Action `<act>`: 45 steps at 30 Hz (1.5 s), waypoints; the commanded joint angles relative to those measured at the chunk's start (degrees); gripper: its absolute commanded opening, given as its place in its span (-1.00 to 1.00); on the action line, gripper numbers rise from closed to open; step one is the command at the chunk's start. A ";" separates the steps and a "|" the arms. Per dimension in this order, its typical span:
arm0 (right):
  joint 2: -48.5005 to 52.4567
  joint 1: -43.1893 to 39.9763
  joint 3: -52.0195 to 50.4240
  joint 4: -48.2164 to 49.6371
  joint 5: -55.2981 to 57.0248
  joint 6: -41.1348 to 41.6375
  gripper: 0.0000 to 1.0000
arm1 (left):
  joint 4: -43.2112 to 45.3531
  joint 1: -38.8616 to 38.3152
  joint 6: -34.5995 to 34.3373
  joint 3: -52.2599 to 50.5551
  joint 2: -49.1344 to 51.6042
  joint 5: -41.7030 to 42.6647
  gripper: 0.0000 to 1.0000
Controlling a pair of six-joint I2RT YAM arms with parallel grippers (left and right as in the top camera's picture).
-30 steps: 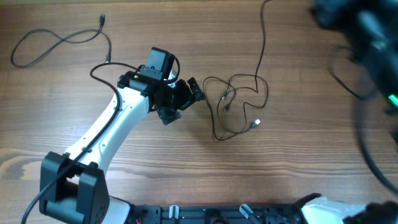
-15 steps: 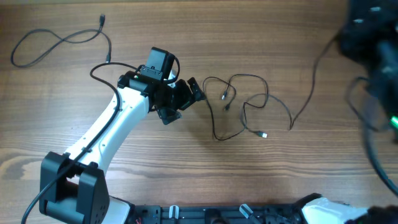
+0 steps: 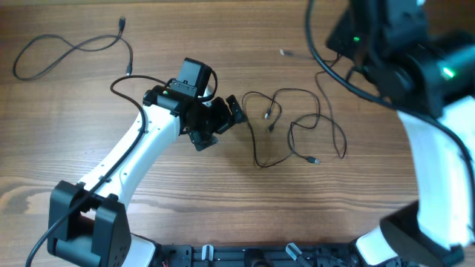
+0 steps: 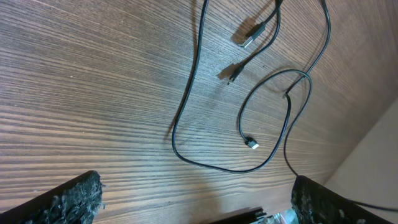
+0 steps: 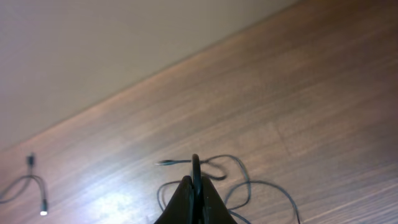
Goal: Untangle cables
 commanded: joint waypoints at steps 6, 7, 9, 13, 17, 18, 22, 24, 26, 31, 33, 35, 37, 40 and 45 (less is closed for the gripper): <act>6.45 -0.26 -0.09 0.35 -2.12 0.74 -0.91 | -0.04 -0.26 0.11 0.04 0.72 -0.57 1.00; 6.80 -0.37 -0.09 0.42 -2.78 0.55 -0.91 | -0.04 -0.26 0.11 0.04 0.72 -0.57 1.00; 6.91 -1.03 -0.09 0.74 -5.25 0.37 -0.91 | -0.04 -0.26 0.11 0.04 0.72 -0.57 1.00; 6.91 -2.73 -0.09 1.60 -12.26 0.26 -0.91 | -0.04 -0.26 0.11 0.04 0.72 -0.57 1.00; 6.91 -5.31 -0.09 2.91 -20.96 -3.08 -0.91 | -0.04 -0.26 0.11 0.04 0.70 -0.55 1.00; 6.91 -5.99 -0.09 2.97 -21.75 -3.06 -0.91 | -0.04 -0.26 0.09 0.04 0.72 -0.55 1.00; 6.91 -8.76 -0.09 2.91 -21.99 -3.08 -0.92 | -0.04 -0.26 0.09 0.04 0.72 -0.55 1.00; 6.91 -9.88 -0.09 2.64 -21.97 -3.34 -0.85 | -0.04 -0.26 0.09 0.04 0.72 -0.55 1.00; 6.91 -10.78 -0.09 2.43 -21.94 -5.42 -0.67 | -0.04 -0.26 0.09 0.04 0.72 -0.55 1.00; 6.91 -11.41 -0.09 1.27 -21.97 -7.37 -0.49 | 0.13 -0.26 0.09 0.04 0.72 -0.55 1.00; 6.91 -11.39 -0.09 0.79 -21.99 -7.34 -0.24 | 0.15 -0.26 0.09 0.04 0.72 -0.55 1.00; 6.91 -11.39 -0.09 0.55 -22.01 -7.34 -0.07 | 0.13 -0.26 0.09 0.04 0.70 -0.52 1.00; 6.91 -11.39 -0.09 0.42 -22.32 -7.54 0.13 | 0.11 -0.26 0.09 0.04 0.72 -0.52 1.00; 6.91 -11.39 -0.09 0.26 -23.06 -9.64 0.67 | 0.15 -0.26 0.09 0.04 0.72 -0.55 1.00; 6.91 -11.41 -0.09 -0.52 -22.21 -13.27 1.00 | 0.20 -0.26 0.09 0.04 0.70 -0.55 1.00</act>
